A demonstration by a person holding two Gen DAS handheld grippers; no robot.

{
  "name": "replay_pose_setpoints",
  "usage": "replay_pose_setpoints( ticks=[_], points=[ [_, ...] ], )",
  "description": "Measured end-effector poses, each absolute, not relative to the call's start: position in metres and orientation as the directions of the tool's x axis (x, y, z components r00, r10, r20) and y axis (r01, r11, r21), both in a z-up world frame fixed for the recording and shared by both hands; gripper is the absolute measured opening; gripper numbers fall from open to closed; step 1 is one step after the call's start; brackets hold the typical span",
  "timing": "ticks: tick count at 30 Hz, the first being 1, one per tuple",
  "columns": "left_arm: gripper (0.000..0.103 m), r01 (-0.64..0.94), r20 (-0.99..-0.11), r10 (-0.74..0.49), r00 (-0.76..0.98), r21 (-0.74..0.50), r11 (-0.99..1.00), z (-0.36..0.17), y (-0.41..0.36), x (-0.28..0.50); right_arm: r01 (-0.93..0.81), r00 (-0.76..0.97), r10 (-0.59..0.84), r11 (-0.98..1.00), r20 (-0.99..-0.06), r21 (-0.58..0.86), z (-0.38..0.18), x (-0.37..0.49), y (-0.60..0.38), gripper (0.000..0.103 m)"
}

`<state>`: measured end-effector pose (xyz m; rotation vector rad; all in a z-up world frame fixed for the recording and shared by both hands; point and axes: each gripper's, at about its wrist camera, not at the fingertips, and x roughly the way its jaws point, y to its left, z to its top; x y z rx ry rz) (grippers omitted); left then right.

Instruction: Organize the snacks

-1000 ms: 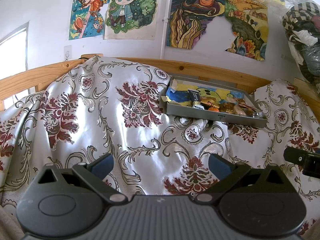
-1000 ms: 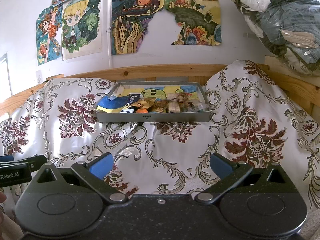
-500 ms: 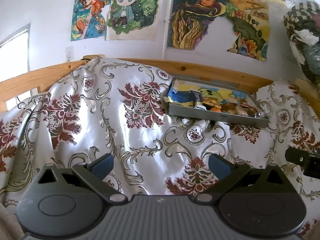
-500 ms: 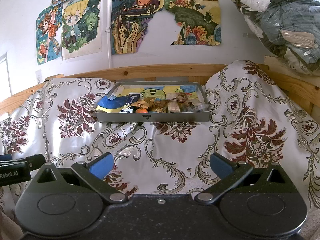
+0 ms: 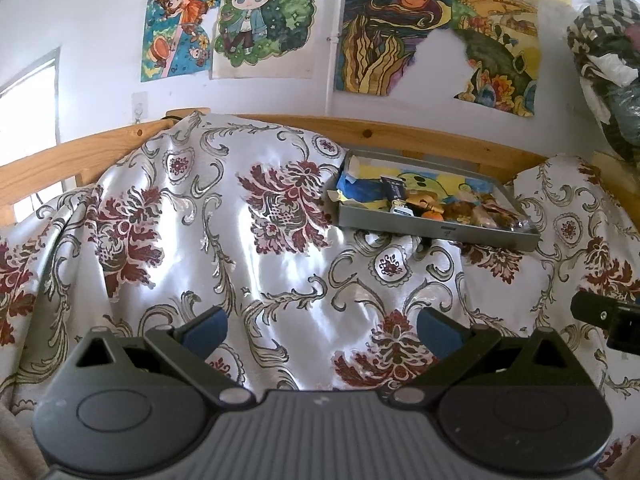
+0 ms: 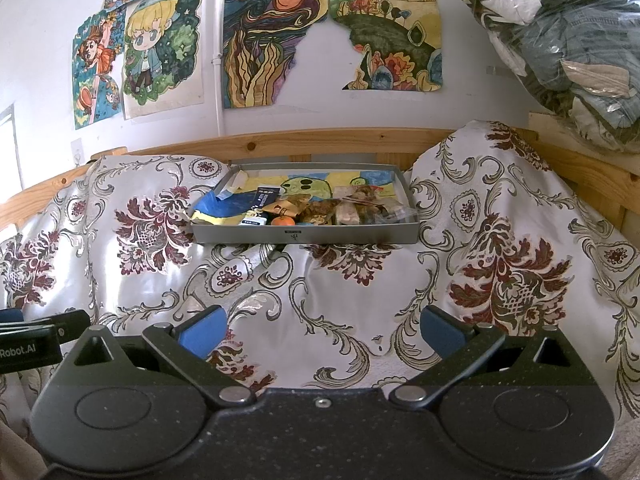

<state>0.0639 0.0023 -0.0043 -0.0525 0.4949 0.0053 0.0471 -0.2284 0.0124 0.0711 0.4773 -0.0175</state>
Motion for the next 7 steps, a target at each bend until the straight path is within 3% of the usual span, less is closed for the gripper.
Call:
replay_pose_setpoints(
  ticks=[7],
  points=[
    [0.103,-0.023,-0.474,-0.002,0.881,-0.045,0.999,-0.0040,0.0004,0.0641,0.033,0.888,0.000,0.997,-0.459,0.064,0.0124,0.0472,-0.2283,0.102]
  ],
)
